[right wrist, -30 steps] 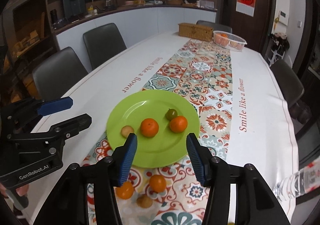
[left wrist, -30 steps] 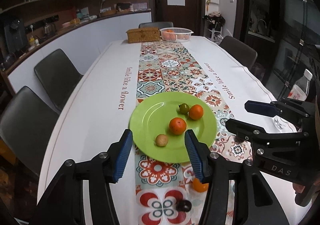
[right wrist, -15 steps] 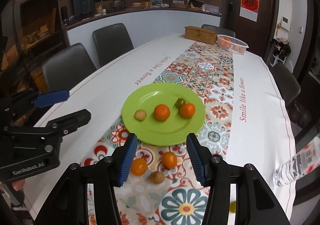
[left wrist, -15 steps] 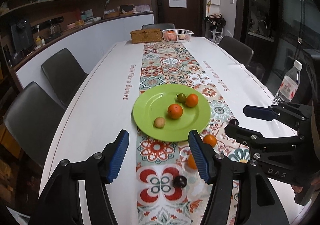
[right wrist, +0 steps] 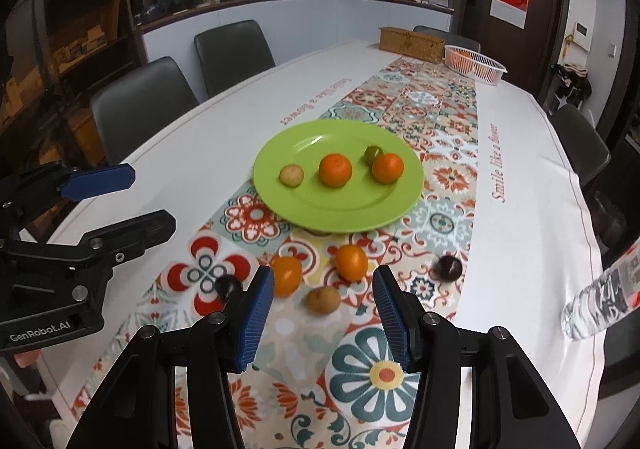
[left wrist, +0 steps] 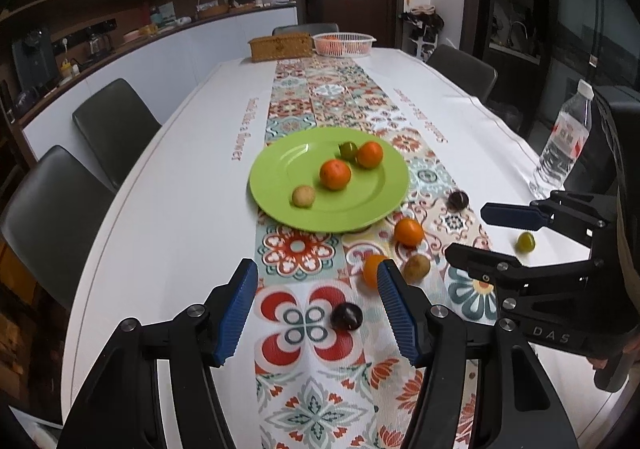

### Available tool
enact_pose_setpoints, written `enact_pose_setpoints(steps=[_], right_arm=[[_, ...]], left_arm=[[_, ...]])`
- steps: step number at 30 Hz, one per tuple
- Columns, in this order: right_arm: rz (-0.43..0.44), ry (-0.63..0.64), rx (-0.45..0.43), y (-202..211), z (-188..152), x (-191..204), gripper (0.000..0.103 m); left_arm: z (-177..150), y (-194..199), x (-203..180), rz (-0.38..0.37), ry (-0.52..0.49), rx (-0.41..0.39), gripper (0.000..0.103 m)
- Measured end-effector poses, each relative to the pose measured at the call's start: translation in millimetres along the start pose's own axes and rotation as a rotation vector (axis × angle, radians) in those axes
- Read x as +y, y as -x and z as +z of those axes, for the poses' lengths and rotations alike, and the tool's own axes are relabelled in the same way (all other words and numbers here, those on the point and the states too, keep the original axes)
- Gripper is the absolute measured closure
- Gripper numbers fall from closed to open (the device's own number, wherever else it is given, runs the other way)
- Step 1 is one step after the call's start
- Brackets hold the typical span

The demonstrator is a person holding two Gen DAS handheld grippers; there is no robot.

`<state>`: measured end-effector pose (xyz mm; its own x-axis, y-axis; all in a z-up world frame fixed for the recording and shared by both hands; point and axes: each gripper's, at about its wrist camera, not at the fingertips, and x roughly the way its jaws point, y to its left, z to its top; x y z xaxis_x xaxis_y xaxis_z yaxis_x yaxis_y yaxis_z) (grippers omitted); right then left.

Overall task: Organize fruits
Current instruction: 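Withdraw both tools from the plate toward the remaining fruits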

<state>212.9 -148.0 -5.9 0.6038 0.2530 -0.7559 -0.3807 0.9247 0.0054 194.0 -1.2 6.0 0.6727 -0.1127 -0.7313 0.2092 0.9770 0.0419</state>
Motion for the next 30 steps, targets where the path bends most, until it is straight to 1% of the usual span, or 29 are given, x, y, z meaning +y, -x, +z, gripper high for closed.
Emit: enact_pose_setpoints(steps=[6,15,30], right_arm=[[0.01,0.014,0.03,-8.5,-12.2,-0.5,0.051],[0.02,0.035,0.091,-26.1,-26.9,0.9,0.051],[0.025,0.066,0.153,-56.9,-29.0,2.4,0.051]], left_arm=[[-12.8,-10.7,-6.7,-0.015,-0.024,0.034,0.042],[-30.2,-32.2,-10.2,-0.034,-0.039,0.104,0.042],[-45.2,-69.3,-6.5,-0.069,-0.016,0.207,0.042]])
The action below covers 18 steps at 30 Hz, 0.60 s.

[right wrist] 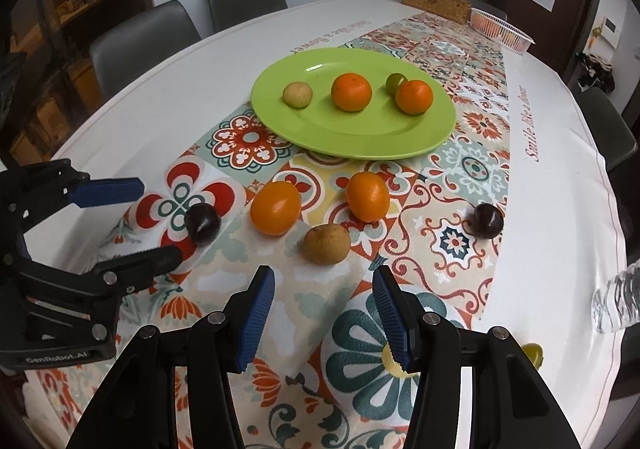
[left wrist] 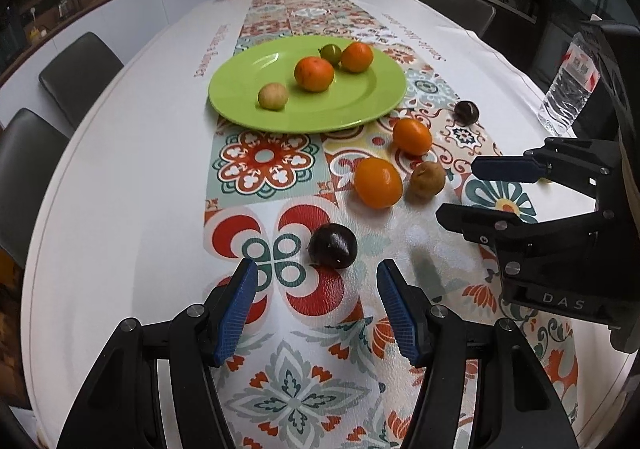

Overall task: Organize fruits
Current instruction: 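Withdraw both tools from the plate toward the remaining fruits, then grasp the dark plum with the left tool while the right tool grasps the brown kiwi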

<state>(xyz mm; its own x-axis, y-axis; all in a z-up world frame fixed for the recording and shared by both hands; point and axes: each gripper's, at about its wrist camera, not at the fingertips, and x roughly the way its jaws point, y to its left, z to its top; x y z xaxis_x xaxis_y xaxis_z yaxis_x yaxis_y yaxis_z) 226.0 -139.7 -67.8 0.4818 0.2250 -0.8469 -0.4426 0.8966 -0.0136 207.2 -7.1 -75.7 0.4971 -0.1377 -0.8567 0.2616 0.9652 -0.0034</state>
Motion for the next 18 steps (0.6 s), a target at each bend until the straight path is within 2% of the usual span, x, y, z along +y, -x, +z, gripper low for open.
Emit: enact_pose_setpoints(steps=[18], right_arm=[[-0.013,0.025,0.013,-19.9,12.4,-1.0,0.052]], left_arm=[[9.8,-18.4,1.1,-0.027,0.018,0.009,0.043]])
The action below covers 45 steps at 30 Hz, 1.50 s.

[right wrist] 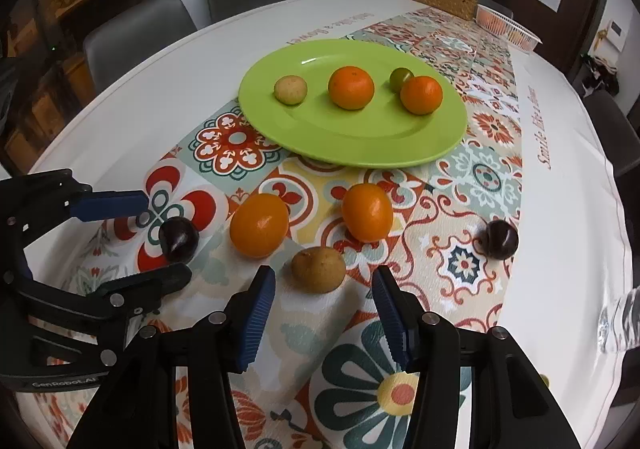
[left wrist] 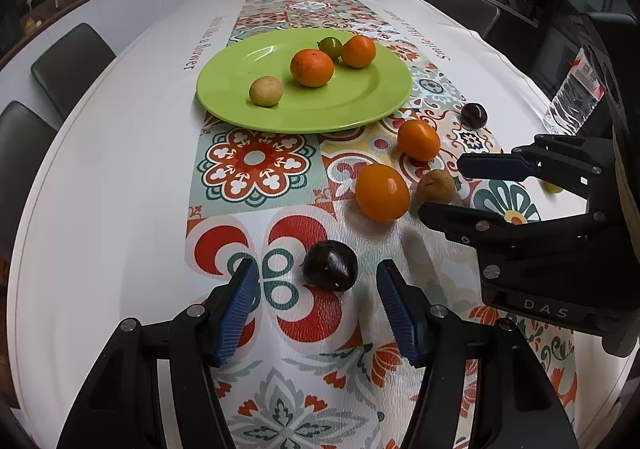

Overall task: Organize fruits
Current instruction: 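Grasp the dark plum with the left tool while the right tool grasps the brown kiwi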

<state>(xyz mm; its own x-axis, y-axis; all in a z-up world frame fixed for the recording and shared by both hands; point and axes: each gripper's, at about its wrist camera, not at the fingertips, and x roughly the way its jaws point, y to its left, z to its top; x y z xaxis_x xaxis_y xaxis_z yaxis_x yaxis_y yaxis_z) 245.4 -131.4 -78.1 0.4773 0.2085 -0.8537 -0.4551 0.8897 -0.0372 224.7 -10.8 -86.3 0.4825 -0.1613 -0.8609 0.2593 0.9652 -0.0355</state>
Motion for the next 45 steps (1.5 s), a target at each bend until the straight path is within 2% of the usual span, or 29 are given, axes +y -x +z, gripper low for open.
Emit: enact_pose_setpoints(steps=[8,10,13,18,24,33,45], right_arm=[[-0.004,0.003,0.007,-5.4,1.4,-1.4,0.059],[-0.002,0.004,0.012,-6.4,1.7,-1.9,0.065],[0.002,0.005,0.011,-5.6,0.9,-1.4,0.069],[0.008,-0.004,0.008,-1.8,-0.6,-0.9,0.072],[0.008,-0.013,-0.005,6.3,-3.4,0.9,0.072],[0.006,-0.02,-0.044,26.7,-4.8,1.1,0.072],[-0.002,-0.038,-0.142,67.1,1.5,0.0,0.072]], left_arm=[[2.3,-5.3,-0.6,-0.006,-0.002,0.011,0.055],[2.4,-6.3,-1.4,-0.01,0.0,0.015,0.058],[2.9,-6.8,-1.3,-0.017,0.006,0.016,0.061],[3.9,-8.5,-2.0,-0.03,0.014,0.024,0.074],[4.7,-5.1,-3.3,-0.028,0.017,0.014,0.074],[9.2,23.3,-7.5,-0.027,0.012,-0.053,0.074],[20.1,67.5,-11.3,-0.013,-0.001,-0.163,0.074]])
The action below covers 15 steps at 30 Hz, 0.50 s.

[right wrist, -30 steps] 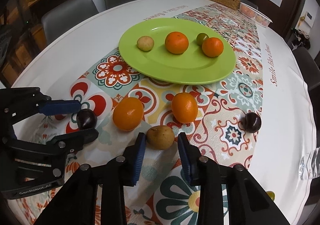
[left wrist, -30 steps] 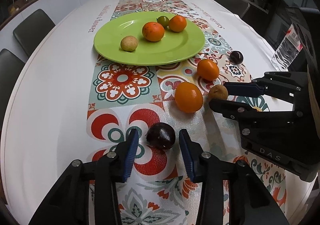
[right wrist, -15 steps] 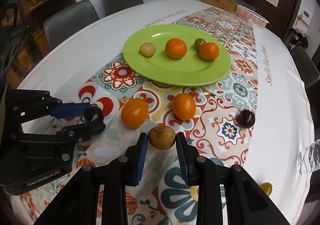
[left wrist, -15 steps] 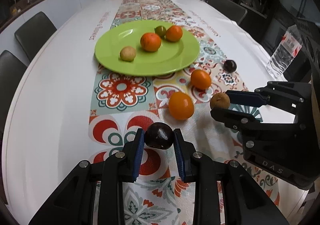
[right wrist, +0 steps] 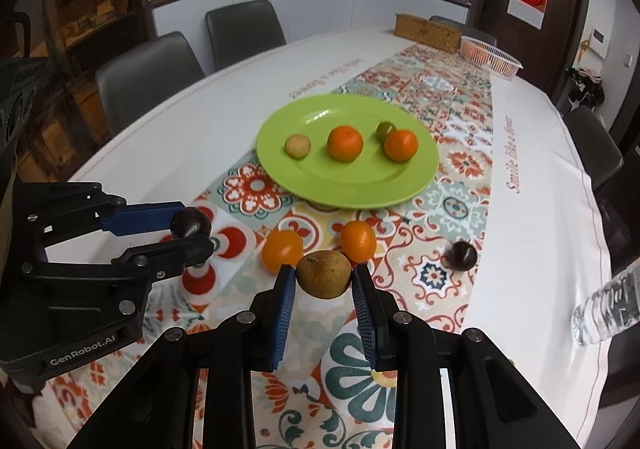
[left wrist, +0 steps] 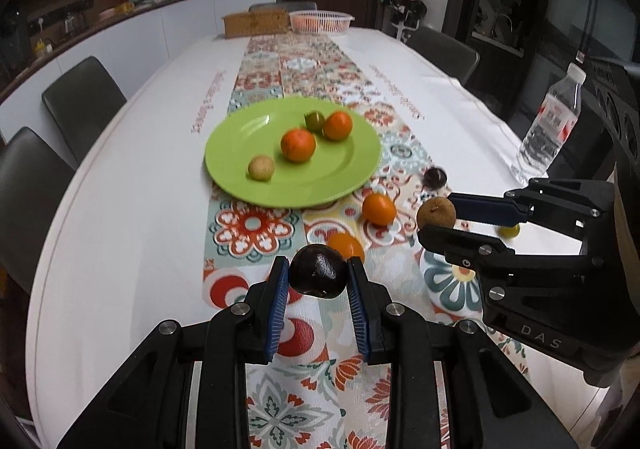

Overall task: Organize fruits
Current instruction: 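Grasp the dark plum with the left tool while the right tool grasps the brown kiwi, then carry the plum and kiwi over the green plate and release both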

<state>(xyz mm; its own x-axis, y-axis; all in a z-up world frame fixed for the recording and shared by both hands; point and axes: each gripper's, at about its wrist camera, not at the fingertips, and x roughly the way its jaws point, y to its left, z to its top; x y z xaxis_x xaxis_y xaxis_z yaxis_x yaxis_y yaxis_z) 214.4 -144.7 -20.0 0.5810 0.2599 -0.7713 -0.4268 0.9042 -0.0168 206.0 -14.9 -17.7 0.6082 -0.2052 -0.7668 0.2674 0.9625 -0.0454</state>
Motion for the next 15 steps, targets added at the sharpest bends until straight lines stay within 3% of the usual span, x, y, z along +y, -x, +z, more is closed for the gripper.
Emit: enact_pose_setpoints(steps=[15], right_arm=[[-0.02,-0.033,-0.117,26.5,35.4,-5.8,0.072]], left_arm=[[36.0,23.3,11.6,0.037,0.0,-0.1,0.074]])
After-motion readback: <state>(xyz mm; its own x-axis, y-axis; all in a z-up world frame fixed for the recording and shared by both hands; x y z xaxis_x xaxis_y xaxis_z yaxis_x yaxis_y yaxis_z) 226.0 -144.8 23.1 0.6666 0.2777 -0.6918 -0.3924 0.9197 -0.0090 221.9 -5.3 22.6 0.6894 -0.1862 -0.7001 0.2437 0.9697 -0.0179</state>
